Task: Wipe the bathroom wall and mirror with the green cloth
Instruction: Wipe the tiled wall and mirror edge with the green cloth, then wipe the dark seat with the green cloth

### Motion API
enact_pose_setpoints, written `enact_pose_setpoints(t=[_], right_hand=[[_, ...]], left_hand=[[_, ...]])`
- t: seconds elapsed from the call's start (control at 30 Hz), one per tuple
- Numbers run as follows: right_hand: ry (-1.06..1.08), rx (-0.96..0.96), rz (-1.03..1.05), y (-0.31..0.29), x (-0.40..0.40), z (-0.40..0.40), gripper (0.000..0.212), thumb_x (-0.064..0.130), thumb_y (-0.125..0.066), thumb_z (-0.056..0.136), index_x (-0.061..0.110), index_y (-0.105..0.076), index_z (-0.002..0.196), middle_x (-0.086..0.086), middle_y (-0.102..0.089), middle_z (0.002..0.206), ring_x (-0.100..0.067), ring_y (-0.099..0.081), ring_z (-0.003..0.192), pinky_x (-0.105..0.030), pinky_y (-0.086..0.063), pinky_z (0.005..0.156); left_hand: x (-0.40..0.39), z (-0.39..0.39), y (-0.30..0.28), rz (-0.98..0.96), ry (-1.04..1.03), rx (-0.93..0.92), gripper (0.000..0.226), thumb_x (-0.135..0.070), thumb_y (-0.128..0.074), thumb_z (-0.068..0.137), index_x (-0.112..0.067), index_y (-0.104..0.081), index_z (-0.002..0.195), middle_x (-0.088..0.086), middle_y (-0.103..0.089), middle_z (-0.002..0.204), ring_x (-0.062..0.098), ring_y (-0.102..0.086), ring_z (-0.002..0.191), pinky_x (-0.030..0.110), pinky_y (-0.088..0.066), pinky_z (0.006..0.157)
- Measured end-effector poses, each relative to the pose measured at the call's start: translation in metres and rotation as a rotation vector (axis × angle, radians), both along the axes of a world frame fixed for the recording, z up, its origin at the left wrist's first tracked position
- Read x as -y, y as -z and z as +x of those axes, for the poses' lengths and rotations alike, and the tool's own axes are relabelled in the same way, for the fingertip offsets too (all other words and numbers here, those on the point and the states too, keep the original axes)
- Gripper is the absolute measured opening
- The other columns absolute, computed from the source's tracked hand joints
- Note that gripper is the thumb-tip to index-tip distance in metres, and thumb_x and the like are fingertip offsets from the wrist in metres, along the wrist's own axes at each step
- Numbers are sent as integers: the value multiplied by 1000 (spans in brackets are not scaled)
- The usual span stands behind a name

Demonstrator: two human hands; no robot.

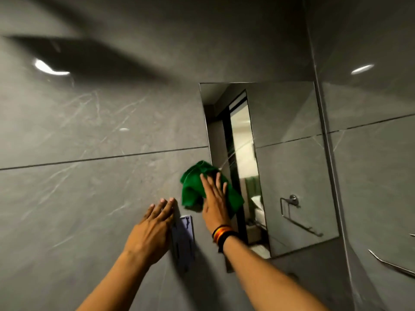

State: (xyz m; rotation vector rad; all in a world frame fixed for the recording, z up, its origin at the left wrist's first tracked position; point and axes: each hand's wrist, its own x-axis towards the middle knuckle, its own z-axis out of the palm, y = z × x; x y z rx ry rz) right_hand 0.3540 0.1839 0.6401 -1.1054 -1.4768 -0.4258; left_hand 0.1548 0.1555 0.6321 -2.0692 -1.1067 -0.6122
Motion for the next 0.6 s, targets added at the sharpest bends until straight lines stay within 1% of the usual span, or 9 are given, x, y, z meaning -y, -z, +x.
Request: enact_pose_setpoints(t=[0.03,0.07,0.13,0.2,0.3,0.43,0.5,0.6], right_hand=[[-42,-34,-32,18,10,-14,79,-11,-41,81,24,-25,150,-4,-29,158,-23,-1,150,-54,-11,120],[-79,-86,-65,35,25,-29,79,-11,-38,79,23,-28,149,-3,-30,157,-21,-2,150,-52,-14,121],[-132,-180,-96,55,50,-53,76,-5,-33,76,20,-32,148,-2,-25,159,-21,-3,150,-45,-15,122],[-168,-217,-147,65,67,-72,74,-7,-36,78,17,-30,148,-3,-22,161,-23,-5,150,-38,-15,123],[-152,-206,-252,75,76,-93,74,-14,-44,82,14,-30,149,-6,-22,161,-26,-12,150,-40,-18,122],[-114,-189,-409,99,84,-122,69,-12,-43,85,12,-30,148,-8,-21,161,-30,-17,148,-41,-18,121],[-107,-186,-500,126,88,-137,67,-11,-42,87,12,-28,149,-8,-20,161,-30,-16,148,-42,-18,121],[-117,-192,-631,186,97,-153,68,-12,-42,87,11,-27,149,-8,-20,161,-29,-16,148,-38,-18,122]], left_hand=[[9,1,6,-24,-3,26,64,-23,-18,88,-11,-22,151,3,-13,161,28,-18,149,36,-5,122],[22,-5,16,-50,-22,53,63,-23,-16,89,-11,-19,152,4,-9,161,27,-14,149,36,-4,120],[40,-17,36,-124,-78,74,59,-22,-22,96,-13,-12,154,6,1,162,24,-2,151,37,0,120],[51,-32,57,-208,-131,82,59,-21,-26,99,-13,-9,155,8,4,164,24,2,151,37,0,122],[63,-51,86,-311,-217,54,58,-21,-23,99,-10,-8,155,10,4,165,24,2,152,38,-2,124],[70,-68,117,-395,-260,57,61,-19,-25,99,-11,-3,155,10,5,165,23,3,152,39,-4,125],[72,-73,134,-442,-270,56,62,-19,-26,98,-11,0,154,9,5,165,22,3,152,39,-5,125],[79,-82,177,-510,-281,36,61,-20,-23,98,-9,-1,154,10,4,165,22,2,152,39,-5,125]])
